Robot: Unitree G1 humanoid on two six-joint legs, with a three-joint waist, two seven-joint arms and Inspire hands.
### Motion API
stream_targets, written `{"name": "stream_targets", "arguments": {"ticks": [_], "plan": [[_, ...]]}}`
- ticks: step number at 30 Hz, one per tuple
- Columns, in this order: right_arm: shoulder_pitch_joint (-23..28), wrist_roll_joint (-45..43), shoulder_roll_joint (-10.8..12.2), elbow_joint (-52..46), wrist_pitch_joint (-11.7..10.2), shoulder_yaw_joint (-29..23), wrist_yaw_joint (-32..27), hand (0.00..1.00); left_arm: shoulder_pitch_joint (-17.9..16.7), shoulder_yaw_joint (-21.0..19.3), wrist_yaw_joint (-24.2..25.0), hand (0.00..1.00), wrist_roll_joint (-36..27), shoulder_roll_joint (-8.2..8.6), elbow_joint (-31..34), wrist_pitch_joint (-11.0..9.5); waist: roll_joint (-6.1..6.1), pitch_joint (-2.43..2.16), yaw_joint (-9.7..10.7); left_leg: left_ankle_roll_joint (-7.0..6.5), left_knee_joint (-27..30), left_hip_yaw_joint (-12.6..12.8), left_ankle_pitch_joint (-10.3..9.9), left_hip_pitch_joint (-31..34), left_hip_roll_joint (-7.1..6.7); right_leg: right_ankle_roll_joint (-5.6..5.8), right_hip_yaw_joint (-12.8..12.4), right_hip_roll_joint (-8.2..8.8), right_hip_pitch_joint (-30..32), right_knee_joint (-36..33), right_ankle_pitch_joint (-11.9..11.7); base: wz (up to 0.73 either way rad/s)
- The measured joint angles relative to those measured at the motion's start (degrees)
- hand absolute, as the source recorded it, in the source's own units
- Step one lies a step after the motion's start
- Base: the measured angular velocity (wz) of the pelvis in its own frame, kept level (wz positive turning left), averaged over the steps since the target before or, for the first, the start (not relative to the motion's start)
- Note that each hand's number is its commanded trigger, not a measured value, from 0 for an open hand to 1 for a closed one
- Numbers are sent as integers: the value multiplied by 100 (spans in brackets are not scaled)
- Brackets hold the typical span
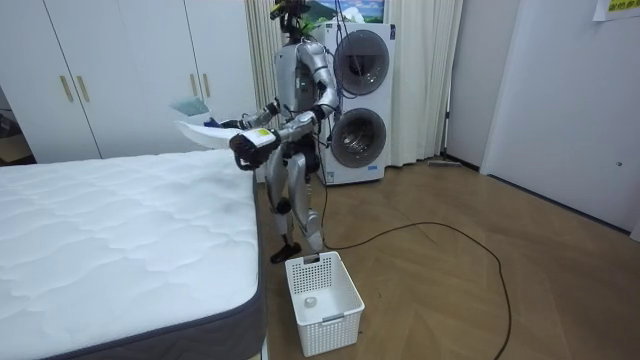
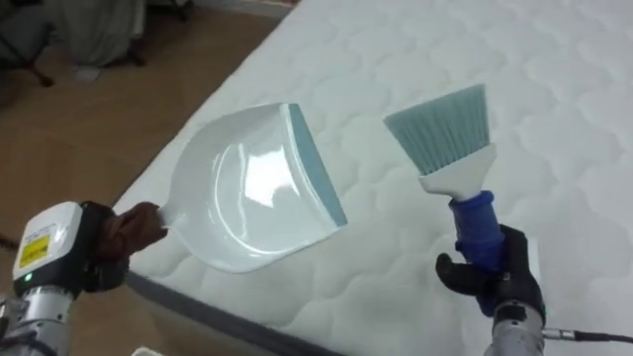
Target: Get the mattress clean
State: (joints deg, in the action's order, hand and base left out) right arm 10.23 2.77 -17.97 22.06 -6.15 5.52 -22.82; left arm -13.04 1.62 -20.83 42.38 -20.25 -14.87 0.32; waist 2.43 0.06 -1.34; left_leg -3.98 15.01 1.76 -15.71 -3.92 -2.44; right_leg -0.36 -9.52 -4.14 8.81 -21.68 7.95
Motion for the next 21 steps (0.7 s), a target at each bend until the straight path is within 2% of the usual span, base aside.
{"name": "stream_targets", "arguments": {"ticks": [2, 4, 6, 11, 13, 15, 17, 18, 20, 21], "plan": [[11, -3, -14, 1, 97, -21, 11, 0, -62, 39, 0, 100, -34, 132, -1, 2, -19, 4, 131, -6, -175, 373, -3, -141, 56, -36, -186, -100, 45, -4, -96, -78], [24, -6, -14, 1, 195, -28, -8, 0, -59, 82, 0, 100, -157, 159, 0, -1, -32, -2, 180, 3, -249, 596, -23, -187, 90, -56, -244, -160, 105, -2, -132, -69], [33, -15, -14, 5, 272, -27, -17, 0, -60, 93, 0, 100, -316, 166, -1, 3, -34, -2, 280, 6, -326, 789, -26, -258, 80, -55, -458, -271, 172, 2, -163, -57], [56, -146, 19, 4, 385, -26, -13, 0, -60, 101, 7, 100, -446, 170, -25, 9, -32, -2, 388, 16, -367, 1019, -56, -329, 108, -57, -766, -435, 214, 14, -177, -38], [56, -154, 54, 4, 385, -25, -5, 0, -60, 100, 17, 100, -449, 171, -31, 9, -17, 4, 399, 23, -374, 1196, -119, -380, 148, -63, -784, -492, 226, 13, -184, -51], [44, -157, 80, 4, 384, -20, 28, 0, -64, 98, 16, 100, -448, 174, -31, 6, 36, 26, 262, 39, -451, 1546, -195, -487, 262, -127, -498, -507, 263, 13, -239, -81], [-35, -160, 148, 5, 378, 1, 49, 0, -58, 98, 16, 100, -471, 161, -33, 6, 106, 46, 178, 53, -438, 1794, -258, -492, 294, -321, 464, -316, 342, -6, -296, -69], [-52, -151, 172, 8, 378, 0, 50, 0, -47, 103, 16, 100, -479, 163, -32, 4, 110, 48, 194, 51, -416, 1825, -259, -483, 288, -349, 596, -281, 365, -10, -294, -38], [-90, -129, 267, 39, 378, 12, 57, 0, 7, 124, 16, 100, -654, 169, -36, -19, 114, 54, 285, 50, -354, 1807, -259, -428, 261, -363, 614, -276, 441, -24, -291, -23], [-90, -128, 313, 66, 379, 12, 57, 0, 55, 136, 16, 32, -703, 192, -57, -21, 106, 59, 301, 50, -337, 1788, -259, -424, 259, -368, 581, -287, 440, -24, -286, -16]]}}
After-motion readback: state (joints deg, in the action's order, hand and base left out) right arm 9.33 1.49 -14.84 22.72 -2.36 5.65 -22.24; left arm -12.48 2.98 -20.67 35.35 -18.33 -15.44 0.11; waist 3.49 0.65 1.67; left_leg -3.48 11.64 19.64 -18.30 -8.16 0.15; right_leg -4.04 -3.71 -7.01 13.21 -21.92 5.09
